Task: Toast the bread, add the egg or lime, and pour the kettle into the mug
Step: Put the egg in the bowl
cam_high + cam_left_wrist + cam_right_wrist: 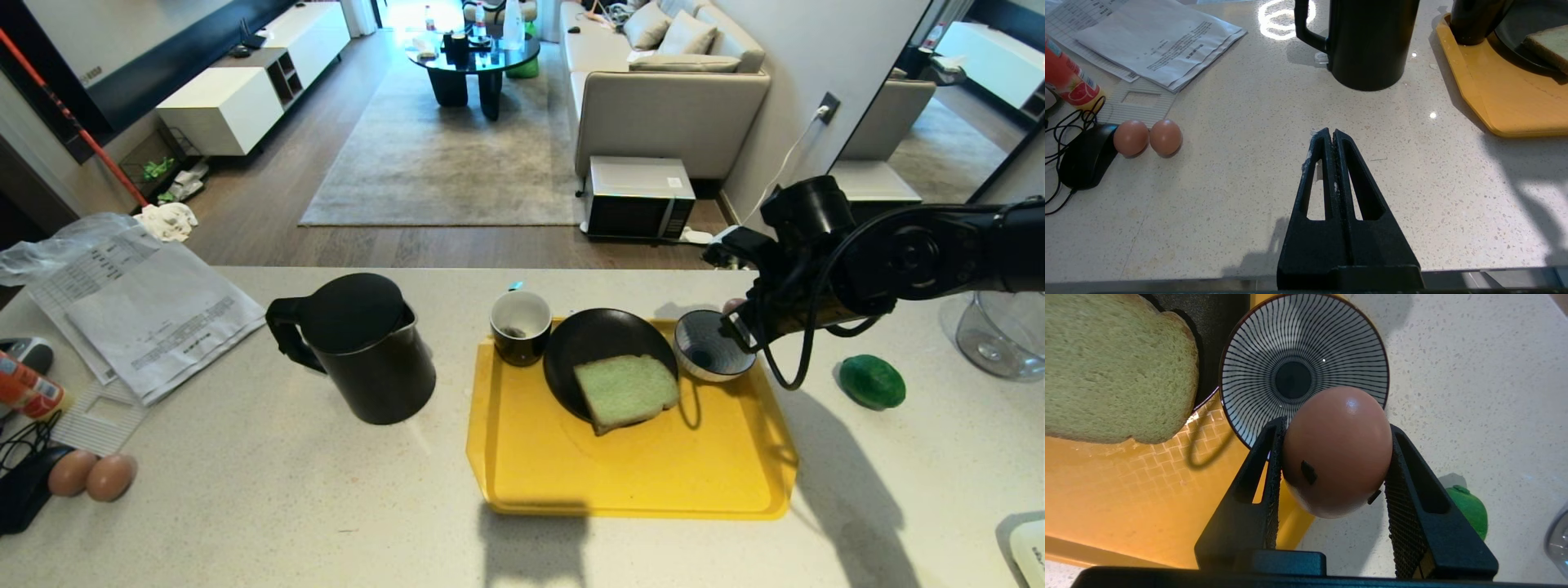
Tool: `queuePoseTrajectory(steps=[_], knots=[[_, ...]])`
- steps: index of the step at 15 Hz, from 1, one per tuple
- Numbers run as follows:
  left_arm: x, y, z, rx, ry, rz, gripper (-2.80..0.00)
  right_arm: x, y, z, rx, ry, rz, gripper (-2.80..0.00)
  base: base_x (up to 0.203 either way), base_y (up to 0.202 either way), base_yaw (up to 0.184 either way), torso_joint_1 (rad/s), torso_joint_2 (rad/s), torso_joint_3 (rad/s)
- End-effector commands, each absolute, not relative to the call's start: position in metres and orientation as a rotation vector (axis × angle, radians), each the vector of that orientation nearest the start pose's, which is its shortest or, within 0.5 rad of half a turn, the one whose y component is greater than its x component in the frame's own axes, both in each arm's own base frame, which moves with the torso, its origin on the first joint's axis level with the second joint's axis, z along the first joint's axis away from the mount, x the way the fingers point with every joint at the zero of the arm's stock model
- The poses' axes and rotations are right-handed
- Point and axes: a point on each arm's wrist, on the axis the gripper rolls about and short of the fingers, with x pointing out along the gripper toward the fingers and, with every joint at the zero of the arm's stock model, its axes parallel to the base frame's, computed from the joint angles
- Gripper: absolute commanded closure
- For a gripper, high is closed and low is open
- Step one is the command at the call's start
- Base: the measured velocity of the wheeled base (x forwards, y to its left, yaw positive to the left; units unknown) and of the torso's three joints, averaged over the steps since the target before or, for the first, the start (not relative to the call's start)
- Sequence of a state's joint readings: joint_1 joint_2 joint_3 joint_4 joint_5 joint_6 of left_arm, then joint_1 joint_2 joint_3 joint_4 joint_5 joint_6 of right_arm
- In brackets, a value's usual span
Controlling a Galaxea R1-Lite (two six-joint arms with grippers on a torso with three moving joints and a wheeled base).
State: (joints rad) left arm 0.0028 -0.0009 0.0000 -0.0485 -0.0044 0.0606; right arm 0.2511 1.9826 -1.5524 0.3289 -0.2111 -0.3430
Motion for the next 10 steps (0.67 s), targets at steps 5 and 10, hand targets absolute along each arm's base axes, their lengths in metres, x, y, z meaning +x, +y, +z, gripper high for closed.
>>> queuePoseTrajectory(steps=[5, 10], knots=[[-0.022, 0.0, 0.076, 0.061, -0.035, 0.0, 0.0, 0.389, 0.093, 0.177, -0.514, 0.785, 0.159, 0.0, 0.0, 0.0, 0.0, 0.0, 0.0, 0.0], [-0.022, 0.0, 0.076, 0.061, -0.035, 0.0, 0.0, 0.399, 0.096, 0.165, -0.522, 0.804, 0.147, 0.0, 0.0, 0.0, 0.0, 0.0, 0.0, 0.0]])
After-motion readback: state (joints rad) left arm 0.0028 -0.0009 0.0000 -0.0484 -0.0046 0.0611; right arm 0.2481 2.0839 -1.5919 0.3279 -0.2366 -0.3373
